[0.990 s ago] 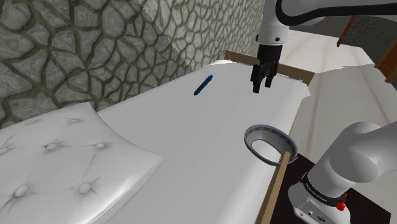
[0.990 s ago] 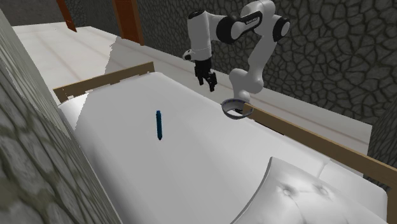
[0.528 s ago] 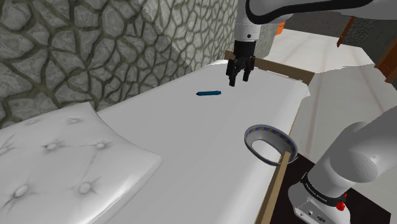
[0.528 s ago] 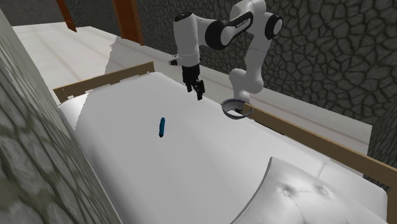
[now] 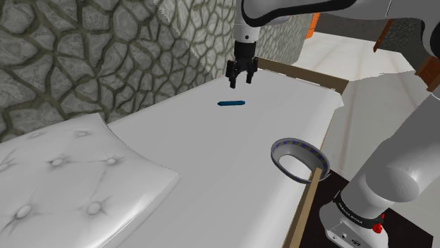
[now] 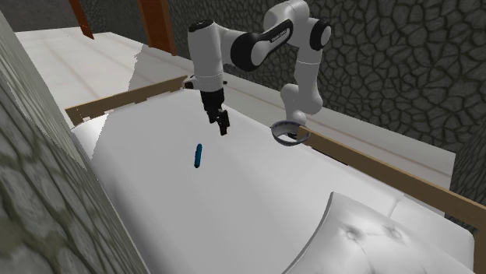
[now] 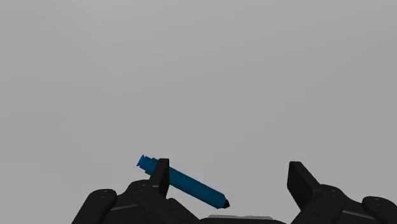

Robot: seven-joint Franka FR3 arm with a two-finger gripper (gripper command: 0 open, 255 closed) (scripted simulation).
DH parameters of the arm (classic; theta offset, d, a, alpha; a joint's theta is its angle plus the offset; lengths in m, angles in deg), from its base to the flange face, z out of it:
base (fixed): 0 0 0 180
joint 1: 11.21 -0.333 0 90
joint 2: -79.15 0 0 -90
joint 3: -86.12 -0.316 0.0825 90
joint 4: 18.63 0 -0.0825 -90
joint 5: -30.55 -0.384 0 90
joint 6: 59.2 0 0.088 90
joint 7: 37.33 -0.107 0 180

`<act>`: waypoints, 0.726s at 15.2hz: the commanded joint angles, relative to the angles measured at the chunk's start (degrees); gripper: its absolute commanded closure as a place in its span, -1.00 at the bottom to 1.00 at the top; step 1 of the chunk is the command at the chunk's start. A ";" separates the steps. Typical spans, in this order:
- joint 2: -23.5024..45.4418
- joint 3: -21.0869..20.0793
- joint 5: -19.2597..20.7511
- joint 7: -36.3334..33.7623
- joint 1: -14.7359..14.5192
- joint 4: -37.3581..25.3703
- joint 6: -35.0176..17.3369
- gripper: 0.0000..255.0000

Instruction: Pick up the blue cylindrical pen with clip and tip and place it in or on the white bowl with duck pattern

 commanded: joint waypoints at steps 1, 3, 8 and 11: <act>4.68 -0.37 1.22 -1.10 -0.25 -5.87 0.55 -1.00; 9.13 -0.65 2.44 -2.18 -0.72 -11.41 1.06 -1.00; 21.21 -0.86 5.72 -4.43 -2.58 -27.98 4.20 -1.00; 20.78 -0.77 5.64 -4.44 -2.44 -25.03 1.68 -1.00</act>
